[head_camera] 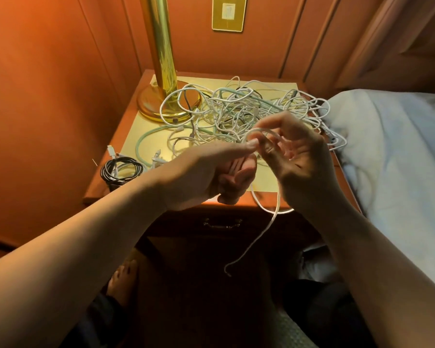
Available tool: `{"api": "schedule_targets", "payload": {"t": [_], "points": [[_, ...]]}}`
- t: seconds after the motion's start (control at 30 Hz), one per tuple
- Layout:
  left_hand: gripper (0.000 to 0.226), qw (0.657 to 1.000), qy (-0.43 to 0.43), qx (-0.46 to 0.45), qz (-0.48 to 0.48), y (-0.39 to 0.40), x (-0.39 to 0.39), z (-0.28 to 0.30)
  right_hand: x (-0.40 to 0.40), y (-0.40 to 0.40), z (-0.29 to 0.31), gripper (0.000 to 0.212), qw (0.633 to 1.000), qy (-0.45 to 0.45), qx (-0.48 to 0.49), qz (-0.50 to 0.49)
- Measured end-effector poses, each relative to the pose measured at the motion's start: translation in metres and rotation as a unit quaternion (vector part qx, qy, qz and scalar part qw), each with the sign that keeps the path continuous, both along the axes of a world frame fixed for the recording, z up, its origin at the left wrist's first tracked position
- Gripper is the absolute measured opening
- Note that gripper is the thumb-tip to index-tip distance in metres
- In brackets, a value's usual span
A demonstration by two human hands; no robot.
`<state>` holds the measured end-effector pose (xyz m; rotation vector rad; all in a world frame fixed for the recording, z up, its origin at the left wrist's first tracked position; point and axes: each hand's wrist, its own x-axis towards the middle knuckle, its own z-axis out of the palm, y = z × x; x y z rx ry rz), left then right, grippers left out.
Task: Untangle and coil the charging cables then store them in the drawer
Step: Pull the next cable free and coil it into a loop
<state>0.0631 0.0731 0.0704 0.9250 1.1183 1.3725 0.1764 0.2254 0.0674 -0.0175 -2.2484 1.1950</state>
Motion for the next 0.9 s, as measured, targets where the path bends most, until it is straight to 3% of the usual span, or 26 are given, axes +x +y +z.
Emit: {"api": "schedule_targets", "payload": {"t": [0.13,0.27,0.37,0.47,0.53,0.6,0.7,0.8,0.9], "points": [[0.045,0.985,-0.168,0.035,-0.004,0.000,0.002,0.000,-0.008,-0.002,-0.014,0.028,0.993,-0.103,-0.048,0.042],[0.044,0.944,-0.307,0.076,0.090,0.000,0.002,0.005,-0.012,-0.016,-0.019,0.037,0.958,-0.239,-0.124,0.095],[0.041,0.912,-0.347,0.081,0.205,0.002,0.000,0.007,-0.009,-0.023,-0.013,0.046,0.938,-0.315,-0.100,0.106],[0.043,0.896,-0.347,0.095,0.261,0.005,-0.004,0.005,-0.006,-0.027,-0.003,0.055,0.901,-0.398,-0.118,0.126],[0.049,0.911,-0.294,0.094,0.273,0.005,-0.008,0.001,-0.002,-0.030,0.003,0.056,0.884,-0.432,-0.107,0.141],[0.051,0.942,-0.179,0.093,0.270,0.005,-0.012,-0.004,0.002,-0.033,0.008,0.053,0.899,-0.411,-0.062,0.135],[0.044,0.963,0.043,0.072,0.255,-0.001,-0.021,-0.008,0.007,-0.035,0.013,0.045,0.955,-0.284,0.023,0.076],[0.038,0.946,0.238,0.028,0.217,-0.006,-0.023,-0.010,0.009,-0.034,0.013,0.037,0.984,-0.170,0.033,0.030],[0.040,0.964,0.215,0.025,0.152,-0.005,-0.015,-0.013,0.011,-0.029,0.011,0.030,0.989,-0.097,0.109,-0.021]]}}
